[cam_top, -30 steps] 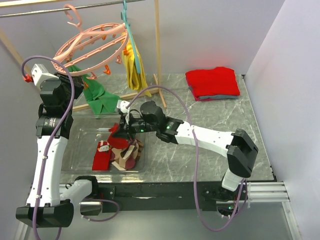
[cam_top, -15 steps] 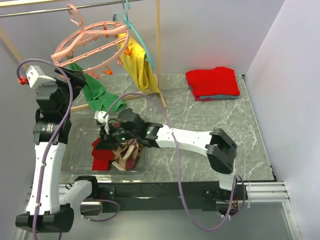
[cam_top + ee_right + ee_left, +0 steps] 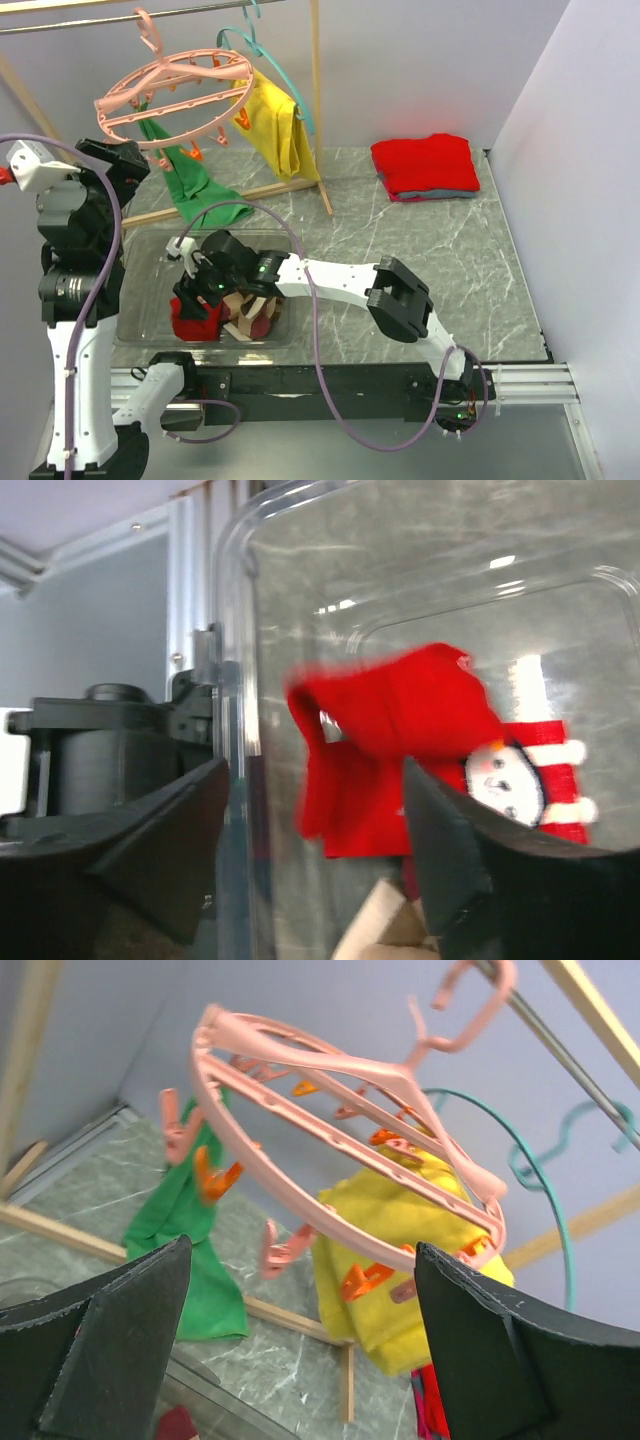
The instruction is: Remove the socks clipped to the hanger
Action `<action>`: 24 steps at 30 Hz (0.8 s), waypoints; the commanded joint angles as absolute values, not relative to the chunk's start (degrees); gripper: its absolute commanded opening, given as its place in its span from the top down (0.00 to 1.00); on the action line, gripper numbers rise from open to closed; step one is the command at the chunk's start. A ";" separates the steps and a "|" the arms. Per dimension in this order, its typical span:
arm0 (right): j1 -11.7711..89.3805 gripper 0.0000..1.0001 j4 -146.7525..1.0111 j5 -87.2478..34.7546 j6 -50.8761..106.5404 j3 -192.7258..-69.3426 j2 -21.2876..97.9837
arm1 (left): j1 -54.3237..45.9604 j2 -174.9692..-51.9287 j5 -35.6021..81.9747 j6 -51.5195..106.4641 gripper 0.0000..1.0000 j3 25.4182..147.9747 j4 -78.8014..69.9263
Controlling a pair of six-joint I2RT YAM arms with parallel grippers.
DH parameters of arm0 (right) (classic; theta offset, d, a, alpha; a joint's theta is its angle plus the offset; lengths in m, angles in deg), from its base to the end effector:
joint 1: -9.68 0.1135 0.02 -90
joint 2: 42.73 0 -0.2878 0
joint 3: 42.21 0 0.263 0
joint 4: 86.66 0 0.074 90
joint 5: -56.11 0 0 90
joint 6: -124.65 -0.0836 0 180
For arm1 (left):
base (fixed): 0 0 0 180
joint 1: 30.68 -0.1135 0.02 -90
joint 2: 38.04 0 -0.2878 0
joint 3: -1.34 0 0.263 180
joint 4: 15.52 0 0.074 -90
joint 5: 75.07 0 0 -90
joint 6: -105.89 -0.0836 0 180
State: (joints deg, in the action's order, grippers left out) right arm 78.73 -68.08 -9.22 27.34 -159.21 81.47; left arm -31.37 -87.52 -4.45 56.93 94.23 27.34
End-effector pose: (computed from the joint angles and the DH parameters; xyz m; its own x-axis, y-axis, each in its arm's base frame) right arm 0.1740 0.5520 0.2533 -0.2793 -0.4062 -0.8701 -0.9553 0.0258 0.2946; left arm 0.1766 0.0299 0.5145 0.2325 -0.6166 -0.7521 -0.2525 0.7085 -0.6590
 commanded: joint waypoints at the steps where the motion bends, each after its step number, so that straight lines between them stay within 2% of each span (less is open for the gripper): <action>1: 78.85 0.10 -68.46 -13.83 27.00 -159.81 78.91 | -31.21 -88.05 5.93 51.67 0.02 94.34 22.82; 2: 78.85 0.01 -67.41 -14.37 27.26 -159.81 78.65 | -31.30 -88.49 10.57 51.93 0.02 94.07 21.41; 7: 78.67 0.00 -65.73 -18.76 28.58 -156.84 74.27 | -31.21 -91.39 17.64 54.30 0.04 94.77 19.82; 12: 77.45 0.00 -66.96 -21.67 26.39 -151.21 68.81 | -31.12 -94.46 29.74 55.62 0.01 95.12 14.56; 14: 76.39 0.00 -68.10 -21.67 24.37 -147.61 65.65 | -27.45 -97.88 32.76 55.62 0.01 96.17 13.49; 19: 74.11 0.00 -72.40 -23.51 20.86 -134.96 55.39 | -14.81 -103.51 31.01 53.86 0.02 97.76 10.25; 24: 70.77 0.00 -76.53 -28.07 17.34 -117.42 42.72 | -8.54 -104.22 30.04 53.78 0.02 95.21 5.49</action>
